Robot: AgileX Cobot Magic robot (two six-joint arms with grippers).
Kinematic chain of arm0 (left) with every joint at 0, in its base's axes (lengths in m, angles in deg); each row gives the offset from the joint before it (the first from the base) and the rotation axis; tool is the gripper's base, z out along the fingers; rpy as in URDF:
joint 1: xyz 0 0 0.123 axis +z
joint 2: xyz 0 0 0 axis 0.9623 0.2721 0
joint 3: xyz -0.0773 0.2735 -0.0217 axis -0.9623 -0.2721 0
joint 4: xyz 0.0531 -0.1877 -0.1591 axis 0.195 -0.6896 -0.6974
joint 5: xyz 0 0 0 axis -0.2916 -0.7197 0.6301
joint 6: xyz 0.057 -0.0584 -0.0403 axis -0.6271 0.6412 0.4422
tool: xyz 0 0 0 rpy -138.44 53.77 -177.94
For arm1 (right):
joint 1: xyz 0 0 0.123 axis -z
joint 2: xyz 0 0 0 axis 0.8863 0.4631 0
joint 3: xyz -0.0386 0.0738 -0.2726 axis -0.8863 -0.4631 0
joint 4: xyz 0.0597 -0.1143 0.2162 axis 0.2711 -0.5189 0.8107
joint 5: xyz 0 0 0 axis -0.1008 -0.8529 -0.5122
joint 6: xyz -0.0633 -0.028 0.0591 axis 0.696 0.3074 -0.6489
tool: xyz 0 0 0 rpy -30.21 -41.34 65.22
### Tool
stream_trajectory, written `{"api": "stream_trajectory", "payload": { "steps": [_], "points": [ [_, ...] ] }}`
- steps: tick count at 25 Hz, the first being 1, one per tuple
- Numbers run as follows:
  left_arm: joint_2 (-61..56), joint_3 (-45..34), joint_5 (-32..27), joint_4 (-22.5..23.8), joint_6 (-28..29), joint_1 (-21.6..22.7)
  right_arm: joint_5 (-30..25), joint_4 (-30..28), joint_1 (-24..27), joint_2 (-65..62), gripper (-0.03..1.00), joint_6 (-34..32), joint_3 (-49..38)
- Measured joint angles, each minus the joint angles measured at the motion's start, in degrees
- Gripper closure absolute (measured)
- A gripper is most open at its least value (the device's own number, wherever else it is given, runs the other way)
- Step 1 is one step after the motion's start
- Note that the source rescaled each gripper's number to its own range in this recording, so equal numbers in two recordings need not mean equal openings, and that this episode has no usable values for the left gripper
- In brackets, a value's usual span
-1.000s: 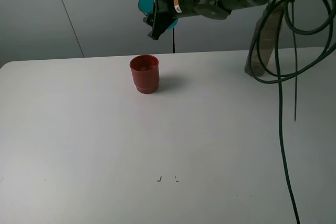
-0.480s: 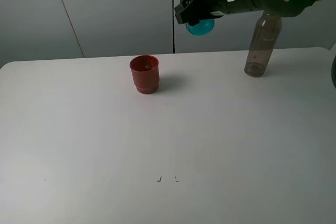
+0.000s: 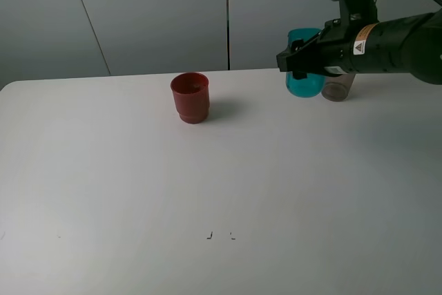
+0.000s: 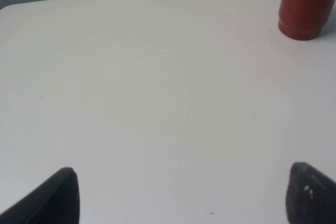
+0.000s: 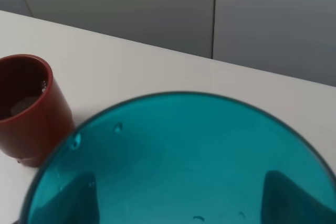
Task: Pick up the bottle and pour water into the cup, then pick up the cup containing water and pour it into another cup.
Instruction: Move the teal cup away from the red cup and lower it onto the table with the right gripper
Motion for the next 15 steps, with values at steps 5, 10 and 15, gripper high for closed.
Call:
{"api": "stream_trajectory", "payload": {
  "steps": [5,10,15],
  "points": [
    [0.0,0.0,0.0,0.0,0.0,0.0,9.0,1.8,1.3,6.8,0.92,1.7,-1.1],
    [0.0,0.0,0.0,0.0,0.0,0.0,23.3,4.3,1.5,16.6,0.92,9.2,-1.1],
    [0.0,0.0,0.0,0.0,0.0,0.0,29.5,6.1,1.5,23.7,0.92,15.1,-1.0]
  ]
}}
